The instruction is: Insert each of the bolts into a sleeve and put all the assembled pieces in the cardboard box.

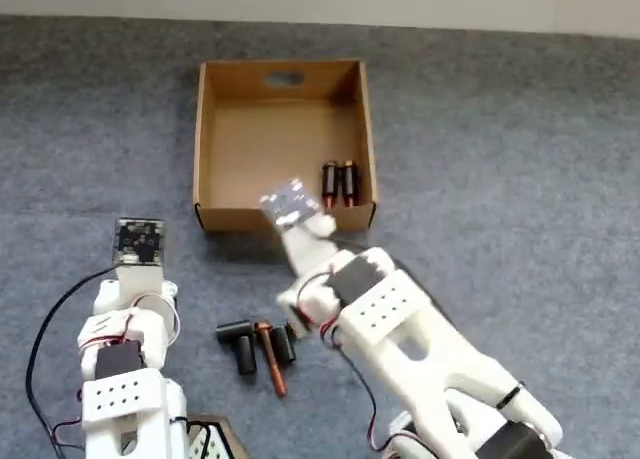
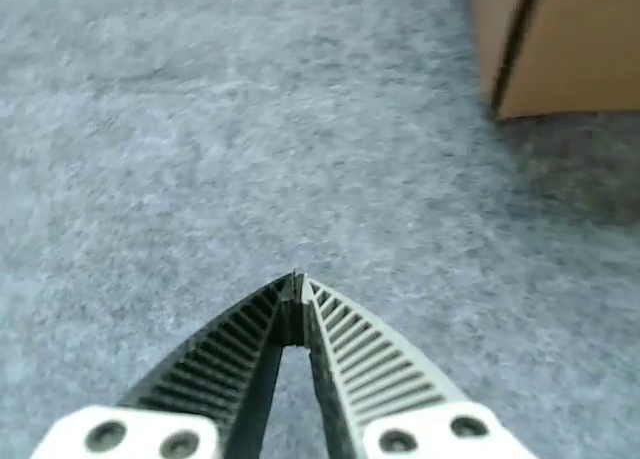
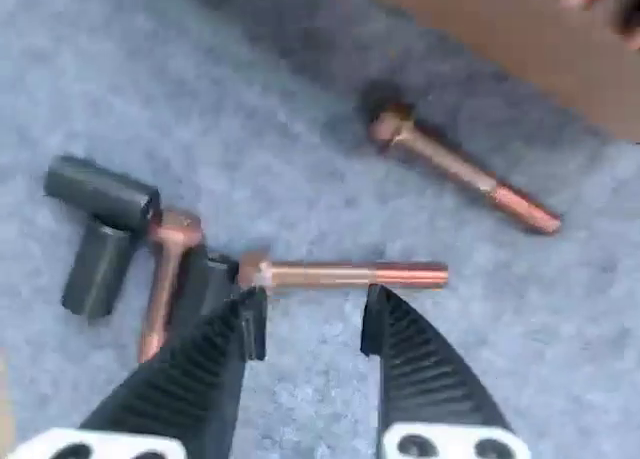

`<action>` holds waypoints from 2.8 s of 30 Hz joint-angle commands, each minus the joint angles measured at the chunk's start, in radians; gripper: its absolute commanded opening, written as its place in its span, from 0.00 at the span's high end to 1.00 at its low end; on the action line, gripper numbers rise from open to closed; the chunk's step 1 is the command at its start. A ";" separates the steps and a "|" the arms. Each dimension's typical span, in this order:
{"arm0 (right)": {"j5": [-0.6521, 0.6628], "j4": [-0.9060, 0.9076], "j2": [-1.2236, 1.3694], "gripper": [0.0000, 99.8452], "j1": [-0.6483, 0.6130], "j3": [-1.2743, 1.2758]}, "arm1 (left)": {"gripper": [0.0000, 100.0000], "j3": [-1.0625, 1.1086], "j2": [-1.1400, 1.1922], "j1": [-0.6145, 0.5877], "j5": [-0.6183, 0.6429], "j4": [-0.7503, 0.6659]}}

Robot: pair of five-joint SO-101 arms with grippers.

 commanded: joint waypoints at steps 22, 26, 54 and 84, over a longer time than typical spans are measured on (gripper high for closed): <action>0.012 -0.048 0.031 0.92 -0.236 0.024 | 0.99 -0.039 -0.007 -0.162 0.144 -0.084; 0.012 -0.065 0.116 0.92 -0.203 0.022 | 0.99 -0.053 -0.007 -0.203 0.150 -0.081; 0.115 -0.030 0.127 1.00 -0.117 0.002 | 0.99 -0.050 -0.007 -0.197 0.150 -0.083; 0.252 0.010 0.147 0.85 0.570 0.156 | 0.99 -0.048 -0.007 -0.196 0.150 -0.081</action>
